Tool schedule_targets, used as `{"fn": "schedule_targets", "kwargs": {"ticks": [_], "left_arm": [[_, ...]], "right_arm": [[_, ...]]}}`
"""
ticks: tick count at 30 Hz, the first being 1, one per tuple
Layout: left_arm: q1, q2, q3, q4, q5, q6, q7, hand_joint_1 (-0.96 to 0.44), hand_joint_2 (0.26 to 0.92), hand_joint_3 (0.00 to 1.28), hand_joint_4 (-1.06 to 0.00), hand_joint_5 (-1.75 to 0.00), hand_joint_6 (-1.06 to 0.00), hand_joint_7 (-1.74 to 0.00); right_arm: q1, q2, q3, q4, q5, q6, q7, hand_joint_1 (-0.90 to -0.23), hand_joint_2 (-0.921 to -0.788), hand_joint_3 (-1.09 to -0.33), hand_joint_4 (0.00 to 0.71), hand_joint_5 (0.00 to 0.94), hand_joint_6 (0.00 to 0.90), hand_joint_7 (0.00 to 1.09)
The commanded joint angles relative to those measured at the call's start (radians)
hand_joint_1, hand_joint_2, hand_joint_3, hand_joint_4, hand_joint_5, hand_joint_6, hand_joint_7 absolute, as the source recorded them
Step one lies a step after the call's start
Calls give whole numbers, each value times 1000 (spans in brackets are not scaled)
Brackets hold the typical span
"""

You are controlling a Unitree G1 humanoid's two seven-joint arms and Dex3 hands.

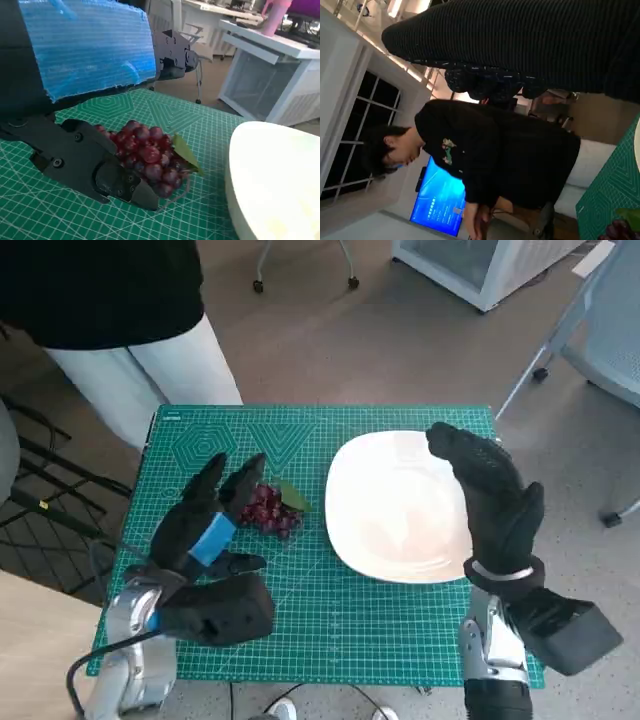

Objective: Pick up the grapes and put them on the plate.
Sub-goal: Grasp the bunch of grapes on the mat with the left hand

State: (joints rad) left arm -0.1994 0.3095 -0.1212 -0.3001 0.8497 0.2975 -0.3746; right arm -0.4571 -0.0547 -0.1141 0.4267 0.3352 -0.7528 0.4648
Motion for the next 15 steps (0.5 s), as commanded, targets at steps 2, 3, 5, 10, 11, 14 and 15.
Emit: {"fn": "schedule_targets", "kwargs": {"ticks": [2,3,5,10,11,14,15], "left_arm": [[-44,7,-39,33,20,47,-13,-463,709,2,1,1,-174,-15],[-52,5,-46,42,24,55,-13,-457,709,2,1,1,-175,-15],[-70,2,-60,63,30,71,-12,-443,709,1,1,1,-177,-14],[-114,1,-89,115,34,102,-7,-413,709,1,1,1,-182,-12],[-124,2,-94,127,34,108,-7,-407,709,1,1,1,-183,-12],[-153,3,-109,166,33,123,-3,-388,708,0,1,1,-187,-11],[-164,4,-114,182,33,127,0,-381,708,0,1,1,-187,-10]], "right_arm": [[14,2,-3,18,-16,-4,-5,-689,-921,-690,342,2,24,586],[15,2,-3,17,-18,-4,-7,-688,-921,-690,342,2,25,586],[16,3,-2,18,-20,-3,-8,-687,-921,-690,342,1,25,585],[16,2,-4,22,-19,-2,-8,-688,-921,-691,341,1,26,582],[16,2,-4,22,-19,-1,-8,-689,-921,-691,341,1,26,581],[18,2,-4,18,-18,2,-8,-690,-921,-690,342,1,28,579],[19,2,-4,17,-17,3,-7,-691,-921,-690,342,1,28,579]]}}
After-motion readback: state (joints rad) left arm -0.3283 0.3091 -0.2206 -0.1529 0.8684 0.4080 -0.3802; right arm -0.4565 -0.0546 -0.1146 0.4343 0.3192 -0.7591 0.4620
